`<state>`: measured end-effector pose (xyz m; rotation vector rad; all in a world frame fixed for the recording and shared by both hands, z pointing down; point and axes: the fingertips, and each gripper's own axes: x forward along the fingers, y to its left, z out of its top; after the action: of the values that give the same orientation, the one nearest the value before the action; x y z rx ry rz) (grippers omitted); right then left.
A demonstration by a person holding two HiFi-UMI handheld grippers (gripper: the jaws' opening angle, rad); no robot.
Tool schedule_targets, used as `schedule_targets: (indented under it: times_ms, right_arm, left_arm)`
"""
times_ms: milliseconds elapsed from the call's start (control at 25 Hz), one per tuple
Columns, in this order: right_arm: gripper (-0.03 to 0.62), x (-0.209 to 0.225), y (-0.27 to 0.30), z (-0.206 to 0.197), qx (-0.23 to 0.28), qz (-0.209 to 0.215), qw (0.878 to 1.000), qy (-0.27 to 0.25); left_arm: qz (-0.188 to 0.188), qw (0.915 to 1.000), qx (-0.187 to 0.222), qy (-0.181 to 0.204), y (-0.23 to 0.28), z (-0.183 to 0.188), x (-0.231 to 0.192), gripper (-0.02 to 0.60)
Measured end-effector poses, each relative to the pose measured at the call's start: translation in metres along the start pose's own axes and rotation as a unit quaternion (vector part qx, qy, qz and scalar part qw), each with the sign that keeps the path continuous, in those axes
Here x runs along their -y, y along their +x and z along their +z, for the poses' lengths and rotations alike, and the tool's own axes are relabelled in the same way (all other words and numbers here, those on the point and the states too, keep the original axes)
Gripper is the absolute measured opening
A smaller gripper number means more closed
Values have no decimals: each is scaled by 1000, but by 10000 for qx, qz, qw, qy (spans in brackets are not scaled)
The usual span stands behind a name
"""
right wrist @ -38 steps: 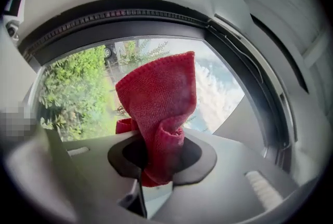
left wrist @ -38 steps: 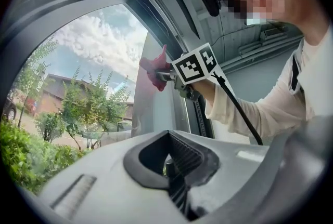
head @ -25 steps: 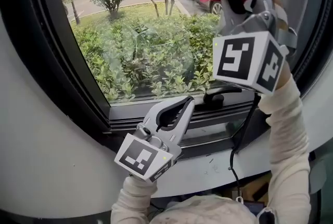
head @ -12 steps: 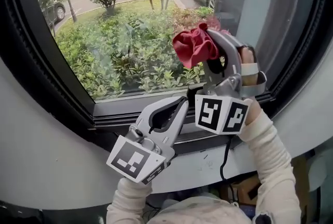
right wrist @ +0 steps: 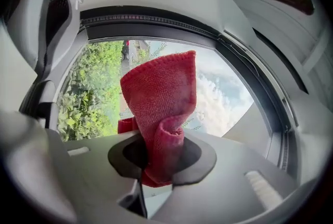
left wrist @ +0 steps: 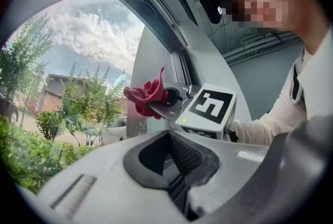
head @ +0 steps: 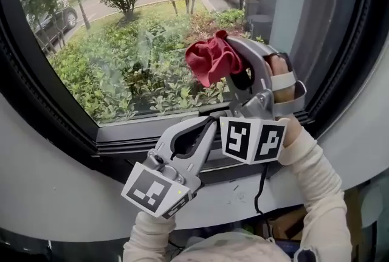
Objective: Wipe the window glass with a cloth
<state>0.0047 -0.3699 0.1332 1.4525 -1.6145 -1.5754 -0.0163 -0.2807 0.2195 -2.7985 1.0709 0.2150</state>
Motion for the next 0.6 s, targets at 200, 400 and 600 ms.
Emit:
schedule_targets:
  times_ms: [200,400,600]
  right_arm:
    - [115,62,15,-6,137,-399,9991,-102]
    - [117,123,29,-3,268,-745,9962,-367]
    - [117,170,43,1,262,-983,9937,-477]
  left_arm:
    - [40,10000,39,57,22,2,1,0]
    - [68,9999,81,107,42,14,2,0]
    - [79,9997,109,194,53,27,1,0]
